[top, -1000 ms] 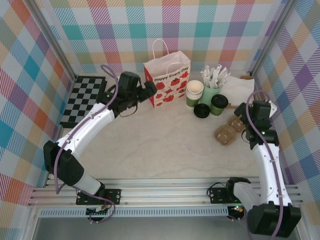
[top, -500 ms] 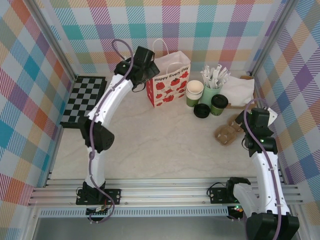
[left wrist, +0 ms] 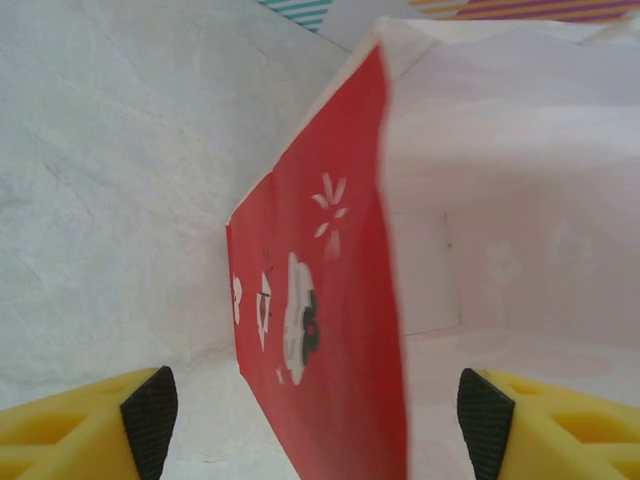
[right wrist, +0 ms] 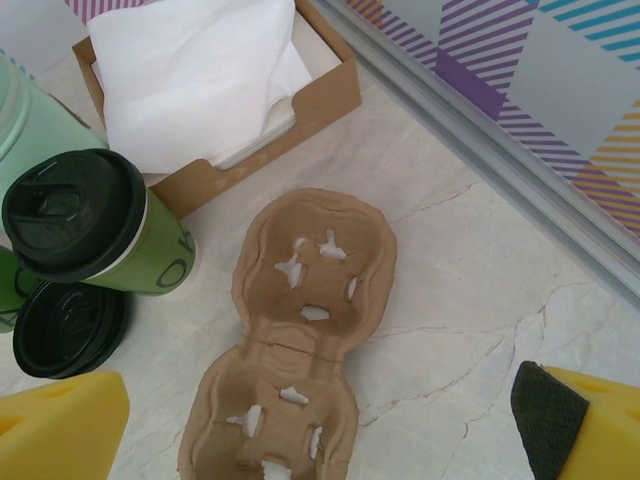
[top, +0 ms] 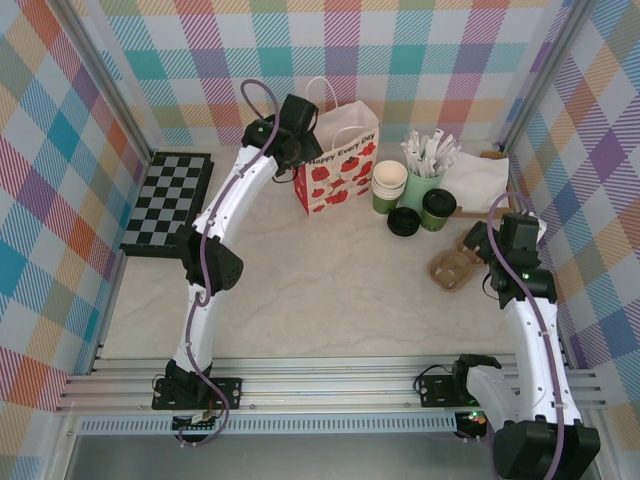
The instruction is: Pack the takeout coffee
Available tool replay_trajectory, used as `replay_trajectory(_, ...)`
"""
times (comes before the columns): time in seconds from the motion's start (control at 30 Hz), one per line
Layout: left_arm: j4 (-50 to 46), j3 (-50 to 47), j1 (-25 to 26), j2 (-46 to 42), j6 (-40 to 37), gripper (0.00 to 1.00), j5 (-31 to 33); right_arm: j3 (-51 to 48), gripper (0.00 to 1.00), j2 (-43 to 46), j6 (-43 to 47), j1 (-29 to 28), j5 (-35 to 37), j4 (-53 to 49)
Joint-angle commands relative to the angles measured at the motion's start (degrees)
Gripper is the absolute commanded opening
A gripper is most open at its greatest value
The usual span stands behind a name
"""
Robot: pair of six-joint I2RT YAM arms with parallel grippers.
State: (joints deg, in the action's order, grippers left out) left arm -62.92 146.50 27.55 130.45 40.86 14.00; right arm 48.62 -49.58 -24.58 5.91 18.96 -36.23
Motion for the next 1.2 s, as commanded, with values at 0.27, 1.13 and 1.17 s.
replay_trajectory(0.27, 0.96, 1.56, -0.68, 1.51, -6.56, 0.54, -5.16, 1.83, 1.00, 0.11, -0.65, 0.11, 0.01, -2.31)
replay_trajectory(1.13, -2.54, -8.50, -0.66, -10.52, -9.67, 0.00, 2.38, 2.25, 1.00, -4.29, -1.68, 0.13, -8.43, -0.54)
replay_trajectory(1.17, -2.44, -11.03, -0.72, -12.40, -9.51, 0.00, 2.74, 2.66, 1.00, -5.63, -0.47, 0.14, -11.21, -0.44)
